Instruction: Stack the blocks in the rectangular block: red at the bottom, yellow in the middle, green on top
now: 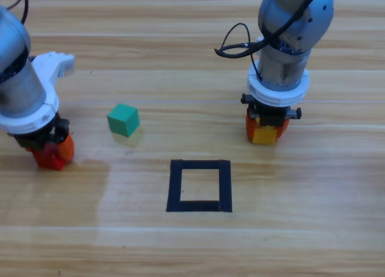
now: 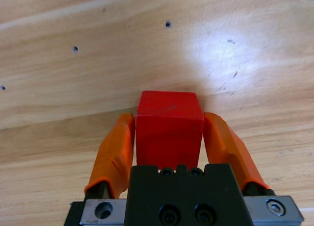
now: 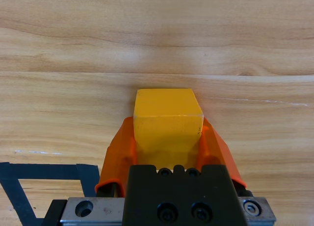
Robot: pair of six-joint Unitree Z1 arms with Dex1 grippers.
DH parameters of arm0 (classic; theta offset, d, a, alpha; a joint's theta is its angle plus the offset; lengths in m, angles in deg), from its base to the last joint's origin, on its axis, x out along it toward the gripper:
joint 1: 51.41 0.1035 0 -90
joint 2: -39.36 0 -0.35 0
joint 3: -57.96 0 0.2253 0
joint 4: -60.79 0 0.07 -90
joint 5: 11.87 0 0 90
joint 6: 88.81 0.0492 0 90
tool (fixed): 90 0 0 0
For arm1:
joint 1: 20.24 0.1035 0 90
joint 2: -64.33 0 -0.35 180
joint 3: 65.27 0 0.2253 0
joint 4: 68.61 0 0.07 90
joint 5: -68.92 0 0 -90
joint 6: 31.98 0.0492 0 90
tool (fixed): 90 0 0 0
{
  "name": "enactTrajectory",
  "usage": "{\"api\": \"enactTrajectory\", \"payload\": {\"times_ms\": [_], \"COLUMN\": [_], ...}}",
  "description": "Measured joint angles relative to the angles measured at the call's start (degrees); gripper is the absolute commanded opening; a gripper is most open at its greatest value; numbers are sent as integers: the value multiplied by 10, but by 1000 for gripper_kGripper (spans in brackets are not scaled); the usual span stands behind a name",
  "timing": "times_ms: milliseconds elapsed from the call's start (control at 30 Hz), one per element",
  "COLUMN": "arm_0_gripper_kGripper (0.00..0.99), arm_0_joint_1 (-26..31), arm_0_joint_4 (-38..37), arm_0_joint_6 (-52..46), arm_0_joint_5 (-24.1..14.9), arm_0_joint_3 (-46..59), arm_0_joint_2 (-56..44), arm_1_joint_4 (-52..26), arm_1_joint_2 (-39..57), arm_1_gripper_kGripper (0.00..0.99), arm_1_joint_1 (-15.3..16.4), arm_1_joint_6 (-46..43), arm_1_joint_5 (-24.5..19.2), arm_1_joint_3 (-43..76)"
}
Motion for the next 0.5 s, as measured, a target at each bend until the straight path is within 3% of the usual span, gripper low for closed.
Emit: {"api": "enactTrajectory", "payload": {"times_ms": [100, 233, 500], "arm_0_gripper_kGripper": [572, 140, 81], "arm_0_joint_1": [0, 1, 4], "arm_0_joint_4": [0, -6, -12], "arm_0_joint_6": [2, 4, -6], "arm_0_joint_5": [0, 0, 0], "arm_0_joint_3": [0, 2, -3], "arm_0_joint_2": [3, 5, -7], "arm_1_joint_4": [20, 58, 75], "arm_1_joint_2": [2, 27, 156], "arm_1_gripper_kGripper": [12, 11, 11], "arm_1_joint_1": [0, 0, 0], "arm_1_joint_6": [-7, -22, -43], "arm_1_joint_5": [-1, -17, -17], "arm_1_joint_3": [-1, -1, 34]}}
